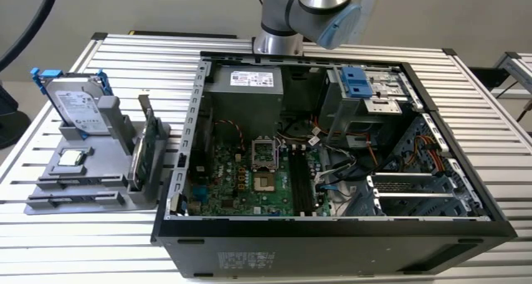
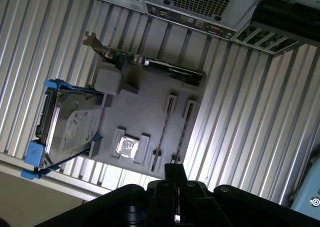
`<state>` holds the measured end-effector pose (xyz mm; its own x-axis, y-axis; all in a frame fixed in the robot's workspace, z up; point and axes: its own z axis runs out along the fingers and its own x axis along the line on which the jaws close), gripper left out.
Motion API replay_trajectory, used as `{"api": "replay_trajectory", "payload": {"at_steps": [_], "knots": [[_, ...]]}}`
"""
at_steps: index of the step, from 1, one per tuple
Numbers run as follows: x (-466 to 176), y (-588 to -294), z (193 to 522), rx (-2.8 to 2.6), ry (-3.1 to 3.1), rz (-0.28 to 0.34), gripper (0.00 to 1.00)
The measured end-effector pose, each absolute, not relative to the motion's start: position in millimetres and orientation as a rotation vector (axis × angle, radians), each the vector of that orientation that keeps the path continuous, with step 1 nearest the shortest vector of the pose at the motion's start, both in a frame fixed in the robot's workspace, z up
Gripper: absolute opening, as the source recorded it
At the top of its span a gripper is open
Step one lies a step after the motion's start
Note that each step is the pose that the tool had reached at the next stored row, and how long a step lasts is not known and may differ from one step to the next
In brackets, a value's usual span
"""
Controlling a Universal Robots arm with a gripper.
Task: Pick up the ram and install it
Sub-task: 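Pick up the ram and move it above insertion slot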
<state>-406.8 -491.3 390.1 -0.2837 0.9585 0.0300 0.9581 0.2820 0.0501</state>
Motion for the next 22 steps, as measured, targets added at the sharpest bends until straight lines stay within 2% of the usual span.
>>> {"api": "replay_trajectory", "payload": {"at_steps": [22], "knots": [[-407.3,-491.3,390.1,2.02,2.416,0.071,0.0]]}}
